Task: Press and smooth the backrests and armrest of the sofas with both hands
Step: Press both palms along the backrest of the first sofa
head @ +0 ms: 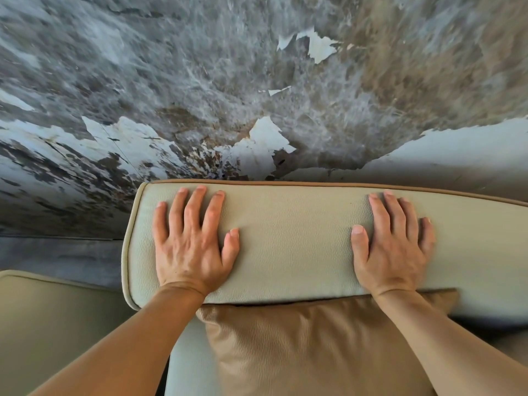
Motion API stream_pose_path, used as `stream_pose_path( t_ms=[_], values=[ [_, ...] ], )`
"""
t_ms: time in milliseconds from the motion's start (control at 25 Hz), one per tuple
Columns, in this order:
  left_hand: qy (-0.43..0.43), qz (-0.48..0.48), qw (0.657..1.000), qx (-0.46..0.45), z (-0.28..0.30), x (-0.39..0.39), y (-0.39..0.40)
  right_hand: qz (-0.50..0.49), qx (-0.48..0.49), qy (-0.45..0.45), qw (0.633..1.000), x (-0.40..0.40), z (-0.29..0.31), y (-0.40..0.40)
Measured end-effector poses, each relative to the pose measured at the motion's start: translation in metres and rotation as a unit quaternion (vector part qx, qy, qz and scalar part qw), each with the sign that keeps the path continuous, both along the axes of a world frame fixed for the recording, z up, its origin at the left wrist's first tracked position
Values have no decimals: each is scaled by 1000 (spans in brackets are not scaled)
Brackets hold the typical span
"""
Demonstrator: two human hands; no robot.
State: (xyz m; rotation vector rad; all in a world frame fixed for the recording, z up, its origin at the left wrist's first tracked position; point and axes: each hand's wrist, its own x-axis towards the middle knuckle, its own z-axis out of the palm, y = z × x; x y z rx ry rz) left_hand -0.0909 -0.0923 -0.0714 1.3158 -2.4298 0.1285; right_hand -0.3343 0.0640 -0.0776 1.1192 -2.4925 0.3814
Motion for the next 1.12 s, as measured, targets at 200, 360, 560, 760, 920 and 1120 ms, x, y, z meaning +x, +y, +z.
stream_pose_path(
  t_ms=[200,360,560,760,920,1120],
  values=[
    [2,-10,1000,0,-1,-14,-17,-10,-7,5,1000,-11,-2,-11],
    [3,-15,1000,-5,-2,-23,-27,-15,-4,7,1000,-18,-2,-20],
    [7,-21,1000,-5,-1,-29,-35,-22,-15,7,1000,-22,0,-25],
    [12,-28,999,-10,-2,-37,-42,-23,-15,2,1000,-27,1,-30],
    [11,-31,999,-7,-2,-42,-47,-26,-14,2,1000,-31,1,-33],
    [13,-36,999,-3,0,-51,-56,-29,-11,-5,1000,-39,1,-41]
  ],
)
